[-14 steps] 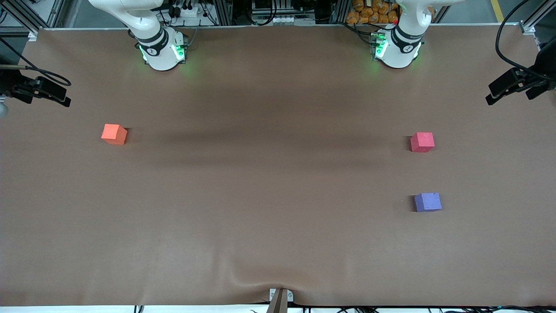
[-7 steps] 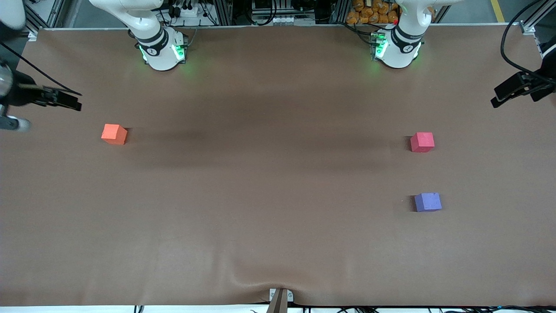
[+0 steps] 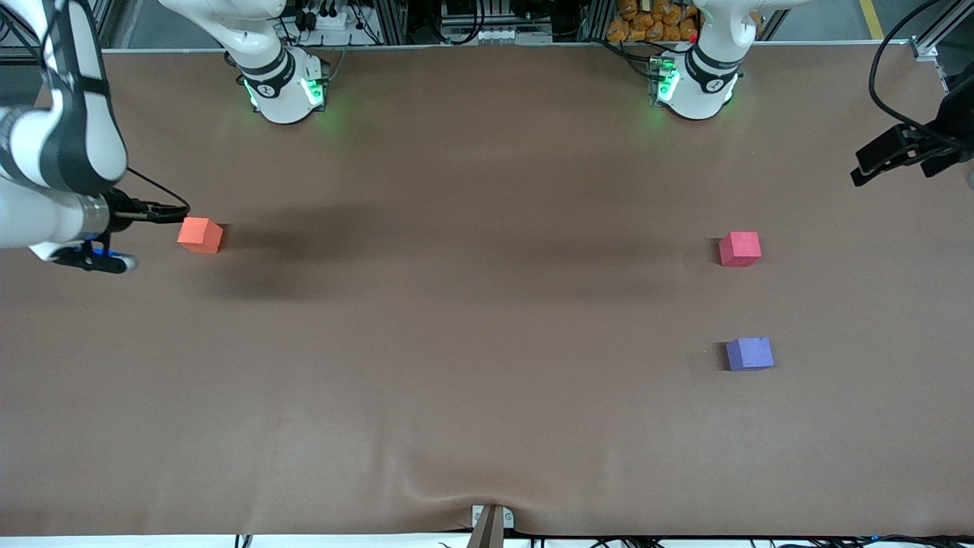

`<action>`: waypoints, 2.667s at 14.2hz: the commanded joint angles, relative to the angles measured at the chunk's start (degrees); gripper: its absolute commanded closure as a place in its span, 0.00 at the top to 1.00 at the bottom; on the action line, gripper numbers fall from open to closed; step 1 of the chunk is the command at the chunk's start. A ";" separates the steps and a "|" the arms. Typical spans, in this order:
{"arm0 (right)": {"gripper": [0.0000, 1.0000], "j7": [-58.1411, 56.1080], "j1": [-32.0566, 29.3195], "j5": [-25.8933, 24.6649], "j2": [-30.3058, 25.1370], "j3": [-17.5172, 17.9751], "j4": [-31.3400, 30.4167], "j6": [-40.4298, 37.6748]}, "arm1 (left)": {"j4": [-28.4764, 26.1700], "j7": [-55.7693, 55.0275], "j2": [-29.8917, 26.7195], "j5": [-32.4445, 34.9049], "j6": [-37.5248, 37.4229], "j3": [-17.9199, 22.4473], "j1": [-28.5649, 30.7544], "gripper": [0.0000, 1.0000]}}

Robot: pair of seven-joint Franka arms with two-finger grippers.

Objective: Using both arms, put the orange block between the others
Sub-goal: 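Reach the right gripper down toward the orange cube, then close the right gripper on the orange cube, then lift the orange cube toward the table middle while the left gripper approaches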

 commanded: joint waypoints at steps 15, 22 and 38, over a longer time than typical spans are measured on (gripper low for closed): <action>0.00 -14.13 -8.42 -0.35 14.05 0.91 -5.34 17.65 | 1.71 -0.47 3.72 1.11 1.79 -1.10 -2.98 1.00; 0.00 -13.95 -5.96 -0.35 12.29 7.04 6.23 9.49 | 1.71 -0.47 3.10 1.11 1.97 -1.10 -2.54 1.00; 0.00 14.00 34.55 17.32 40.15 10.48 45.82 14.74 | 1.71 -0.56 3.36 1.11 1.97 -1.10 -2.89 1.00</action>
